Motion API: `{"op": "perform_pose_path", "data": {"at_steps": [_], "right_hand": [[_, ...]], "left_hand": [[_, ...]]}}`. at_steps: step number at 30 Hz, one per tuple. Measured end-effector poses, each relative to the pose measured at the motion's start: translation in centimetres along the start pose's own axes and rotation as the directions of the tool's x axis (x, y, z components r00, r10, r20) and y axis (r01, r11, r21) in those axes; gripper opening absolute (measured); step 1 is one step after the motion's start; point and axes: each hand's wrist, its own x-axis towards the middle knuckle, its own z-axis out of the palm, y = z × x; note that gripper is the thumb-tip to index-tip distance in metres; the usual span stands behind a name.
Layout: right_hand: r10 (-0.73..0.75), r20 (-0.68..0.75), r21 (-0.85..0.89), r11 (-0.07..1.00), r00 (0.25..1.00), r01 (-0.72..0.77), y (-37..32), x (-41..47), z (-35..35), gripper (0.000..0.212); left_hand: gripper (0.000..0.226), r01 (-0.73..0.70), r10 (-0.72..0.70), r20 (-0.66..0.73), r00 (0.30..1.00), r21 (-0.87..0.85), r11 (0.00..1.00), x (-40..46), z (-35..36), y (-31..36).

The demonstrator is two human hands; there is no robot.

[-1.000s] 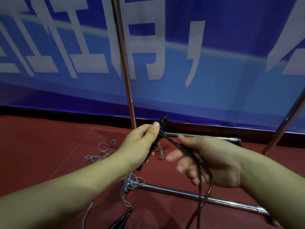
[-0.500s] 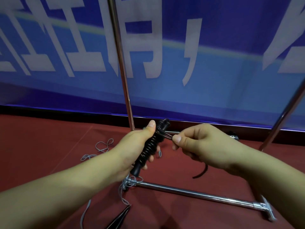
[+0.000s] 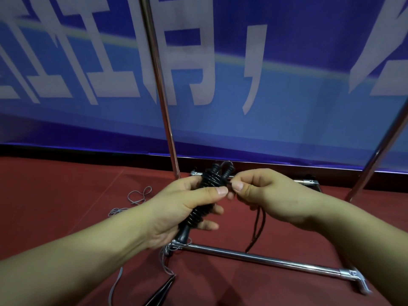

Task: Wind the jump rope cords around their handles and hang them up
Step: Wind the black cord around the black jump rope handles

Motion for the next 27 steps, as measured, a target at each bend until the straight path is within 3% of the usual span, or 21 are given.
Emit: {"op": "perform_pose_path", "data": {"at_steps": [7,15,23,27], "right_hand": [[-0.032,-0.058,-0.028,0.999,0.998,0.030,0.0,-0.4,0.1,0.034],[-0.071,-0.060,0.020,0.997,0.996,0.072,-0.5,-1.2,-0.3,0.048],[-0.018,-0.242,0.203,0.977,0.970,0.069,-1.0,-1.1,1.9,0.034],[0.023,-0.284,0.255,0.966,0.958,0.052,-1.1,-0.7,2.7,0.033]], "left_hand": [[0.051,-0.066,0.068,-0.095,0.993,0.024,0.998,0.8,-1.2,-0.7],[0.054,-0.150,0.151,-0.015,0.988,0.040,0.988,0.3,-0.5,-0.3],[0.050,-0.199,0.204,-0.132,0.970,0.051,0.979,0.5,-0.4,-0.3],[0.042,-0.192,0.215,-0.125,0.969,0.171,0.966,0.2,0.5,-0.3]]}}
